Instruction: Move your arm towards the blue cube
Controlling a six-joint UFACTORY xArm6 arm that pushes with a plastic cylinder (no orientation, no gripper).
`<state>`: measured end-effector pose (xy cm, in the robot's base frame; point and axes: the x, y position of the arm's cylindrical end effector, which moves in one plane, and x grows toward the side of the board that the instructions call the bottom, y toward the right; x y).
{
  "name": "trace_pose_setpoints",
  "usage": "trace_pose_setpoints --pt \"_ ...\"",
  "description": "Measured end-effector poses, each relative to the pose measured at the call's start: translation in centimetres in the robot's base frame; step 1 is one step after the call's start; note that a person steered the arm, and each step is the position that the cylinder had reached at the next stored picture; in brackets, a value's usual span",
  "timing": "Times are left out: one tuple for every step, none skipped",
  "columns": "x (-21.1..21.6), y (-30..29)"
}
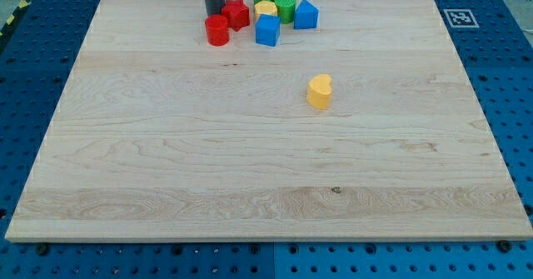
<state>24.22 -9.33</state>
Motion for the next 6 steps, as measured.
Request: trace_pose_setpoints --pt "2.1 -3.4" --pt "5.0 -6.2" --pt "8.1 -4.5" --pt "8.7 -2.9" --pt "8.7 -2.9" --pt "8.6 -1.1"
